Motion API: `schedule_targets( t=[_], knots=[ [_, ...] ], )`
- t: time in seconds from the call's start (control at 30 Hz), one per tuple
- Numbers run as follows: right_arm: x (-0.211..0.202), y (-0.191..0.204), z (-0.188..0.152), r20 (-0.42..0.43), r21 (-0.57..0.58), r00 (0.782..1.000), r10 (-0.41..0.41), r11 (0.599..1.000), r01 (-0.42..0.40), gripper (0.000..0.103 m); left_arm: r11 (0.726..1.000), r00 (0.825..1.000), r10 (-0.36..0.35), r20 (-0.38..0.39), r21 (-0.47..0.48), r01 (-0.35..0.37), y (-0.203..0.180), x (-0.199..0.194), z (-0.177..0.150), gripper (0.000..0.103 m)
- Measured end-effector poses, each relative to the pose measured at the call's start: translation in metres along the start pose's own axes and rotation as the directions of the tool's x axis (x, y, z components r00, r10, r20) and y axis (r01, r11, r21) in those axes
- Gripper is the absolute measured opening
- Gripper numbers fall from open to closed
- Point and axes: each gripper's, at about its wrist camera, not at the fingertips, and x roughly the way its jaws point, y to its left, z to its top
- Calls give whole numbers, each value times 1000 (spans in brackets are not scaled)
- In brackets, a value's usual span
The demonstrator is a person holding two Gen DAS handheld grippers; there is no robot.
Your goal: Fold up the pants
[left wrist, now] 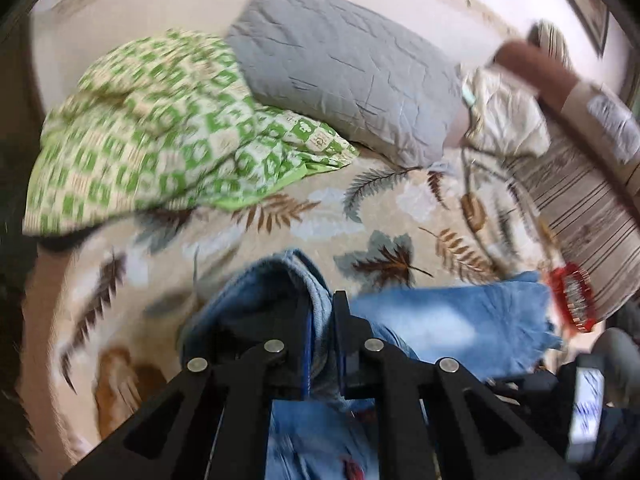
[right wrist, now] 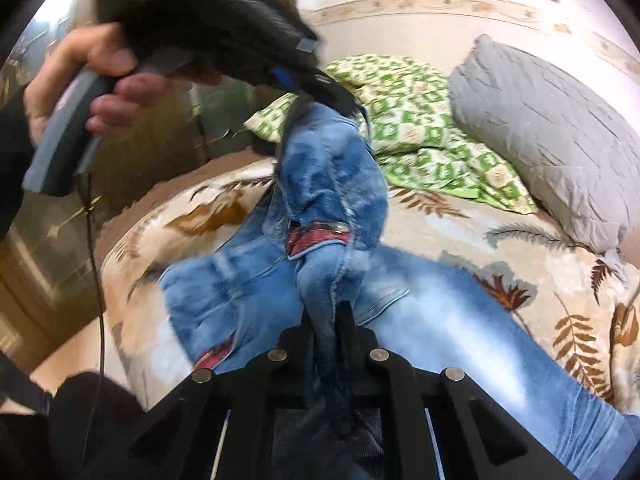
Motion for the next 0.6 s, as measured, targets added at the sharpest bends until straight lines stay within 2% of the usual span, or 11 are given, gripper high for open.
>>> schedule_targets(
  t=[0.17, 0.33, 0.5, 0.6],
  knots=[
    [-2, 29, -29, -20, -86, 999, 30, 996, -32, 10, 996, 998, -28, 63, -80, 33, 19, -23, -73, 9],
    [14, 51, -58, -75, -168, 997, 11, 985, -24, 10, 973, 1000, -14, -8, -230, 12, 45, 0, -140, 9],
    [21, 59, -67, -92, -212, 996, -11, 977, -9, 11, 940, 995, -36, -88, -340, 4, 67, 29, -179, 9],
    [21, 64, -69, -87, -232, 996, -31, 973, 11, 12, 922, 996, -57, -63, -385, 29, 73, 33, -187, 9]
  ],
)
